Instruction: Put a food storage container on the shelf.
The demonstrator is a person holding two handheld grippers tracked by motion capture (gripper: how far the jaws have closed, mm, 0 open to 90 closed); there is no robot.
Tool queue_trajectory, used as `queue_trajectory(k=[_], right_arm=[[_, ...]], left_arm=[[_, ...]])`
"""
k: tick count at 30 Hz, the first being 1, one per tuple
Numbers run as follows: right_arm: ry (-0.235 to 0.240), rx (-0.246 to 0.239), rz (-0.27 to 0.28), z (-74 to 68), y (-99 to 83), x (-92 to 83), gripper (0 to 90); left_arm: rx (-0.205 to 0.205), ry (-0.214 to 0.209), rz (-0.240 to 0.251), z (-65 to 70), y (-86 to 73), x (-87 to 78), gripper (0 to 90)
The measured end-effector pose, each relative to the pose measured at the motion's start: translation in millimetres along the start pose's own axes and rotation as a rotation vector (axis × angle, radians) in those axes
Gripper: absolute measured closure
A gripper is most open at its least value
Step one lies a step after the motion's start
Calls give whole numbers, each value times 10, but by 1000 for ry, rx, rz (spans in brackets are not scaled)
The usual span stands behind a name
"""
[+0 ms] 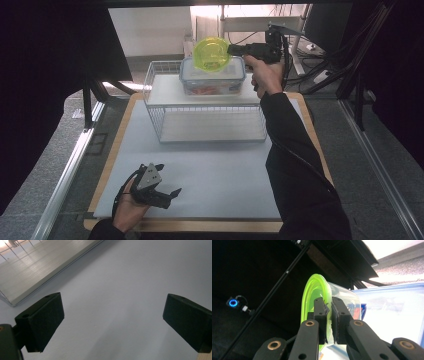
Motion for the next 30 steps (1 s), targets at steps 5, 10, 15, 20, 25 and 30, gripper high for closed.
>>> queue_trajectory(k=[5,10,15,20,25,30], right_arm=[[-69,-29,19,27,16,40,789],[-105,-40,16,55,21,74,725],[-128,-47,11,79,28,90,711],[-134,-63,-9,92,34,123,671],[-154,-87,-16,91,48,157,620],[-156,-124,-39,97,45,175,435]], left_arm=[[2,-4,-2,2,-2,3,33],[4,-6,-5,7,-3,8,33],[12,-11,-10,14,-5,15,34],[16,-13,-12,17,-5,18,34],[18,-12,-12,20,-5,18,35],[11,-13,-8,14,-5,13,35]])
Point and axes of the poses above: each handheld gripper's, and its own axes: x roughly forward along the jaws, y roughly out of its top, z roughly to its right, the point moved 1 cm from there along x, roughly forward along the jaws, and after that the axes turned 12 degrees about y, right-handed, at the moved point
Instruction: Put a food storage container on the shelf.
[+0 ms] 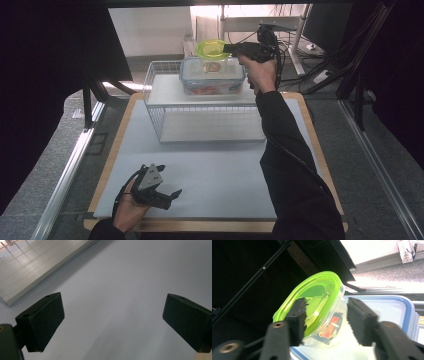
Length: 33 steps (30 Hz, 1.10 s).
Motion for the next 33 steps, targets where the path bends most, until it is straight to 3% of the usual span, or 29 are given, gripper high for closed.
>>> queue_trajectory(k=[3,8,13,33], right_arm=[[5,-50,-9,-24,4,-21,333],[36,-116,-14,-90,-3,-117,248],[12,-193,-47,-144,-66,-217,178],[-21,-357,-126,-211,-514,-556,80]], left_arm=[[2,1,0,4,0,-1,35],[5,2,-1,10,2,1,35],[7,4,-1,14,6,1,35],[-31,-7,22,31,15,9,24]])
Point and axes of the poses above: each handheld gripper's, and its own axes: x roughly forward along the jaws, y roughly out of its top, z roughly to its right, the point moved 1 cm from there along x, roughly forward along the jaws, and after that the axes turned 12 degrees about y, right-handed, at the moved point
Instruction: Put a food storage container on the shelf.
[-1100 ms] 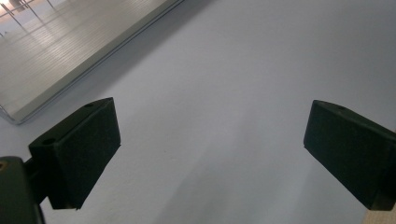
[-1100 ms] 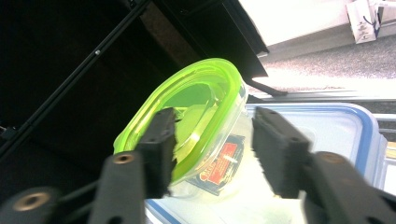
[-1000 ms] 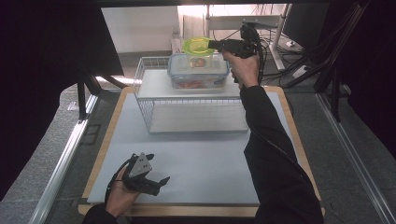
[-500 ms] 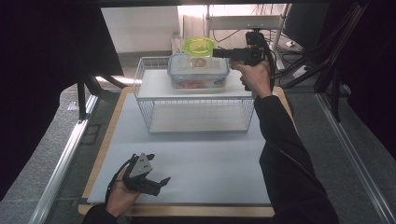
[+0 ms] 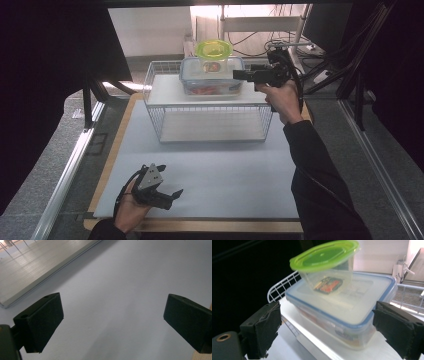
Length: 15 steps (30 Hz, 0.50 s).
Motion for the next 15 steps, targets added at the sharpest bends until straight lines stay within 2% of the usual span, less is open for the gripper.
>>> queue_trajectory(k=[4,15], right_arm=[[-10,-28,-13,-31,-85,-8,75],[-22,-63,-32,-97,-256,-36,68]], left_arm=[[-3,-2,10,1,4,-4,22],[-10,-1,25,-9,4,-10,19]])
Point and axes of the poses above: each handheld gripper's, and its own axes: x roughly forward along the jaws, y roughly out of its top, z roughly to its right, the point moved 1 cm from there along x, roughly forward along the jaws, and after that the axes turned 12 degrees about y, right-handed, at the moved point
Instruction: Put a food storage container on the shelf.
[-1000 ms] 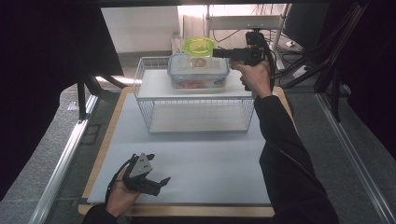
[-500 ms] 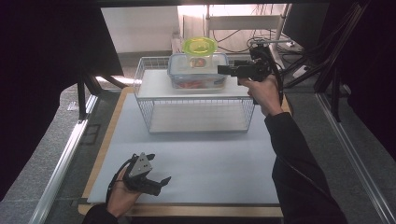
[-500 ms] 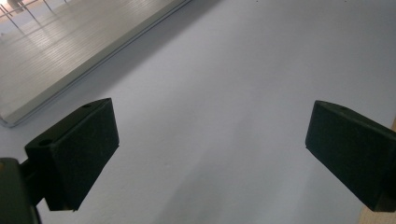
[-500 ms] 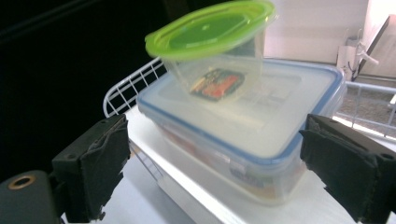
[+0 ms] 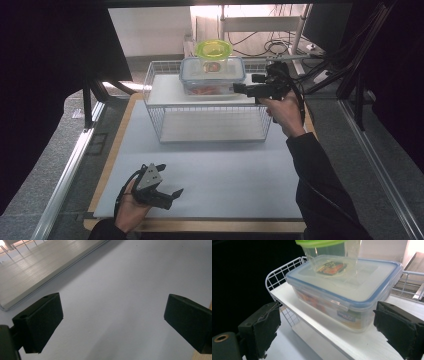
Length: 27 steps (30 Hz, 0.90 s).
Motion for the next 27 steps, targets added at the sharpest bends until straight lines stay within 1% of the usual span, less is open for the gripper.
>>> queue_trajectory(k=[6,11,15,16,19,27], right_arm=[[-9,-30,-16,-59,-74,-3,51],[-15,-52,-41,-129,-153,4,42],[-7,-75,-57,-171,-251,14,45],[-4,-76,-65,-179,-279,18,45],[5,-75,-83,-198,-371,26,46],[7,-101,-76,-247,-550,-17,41]], left_arm=[[5,3,-2,8,-1,6,20],[10,3,-6,15,-3,11,20],[16,4,-7,21,-4,17,21],[26,6,-12,15,-4,15,21],[28,5,-13,16,-4,15,21],[34,6,-19,23,-4,19,21]])
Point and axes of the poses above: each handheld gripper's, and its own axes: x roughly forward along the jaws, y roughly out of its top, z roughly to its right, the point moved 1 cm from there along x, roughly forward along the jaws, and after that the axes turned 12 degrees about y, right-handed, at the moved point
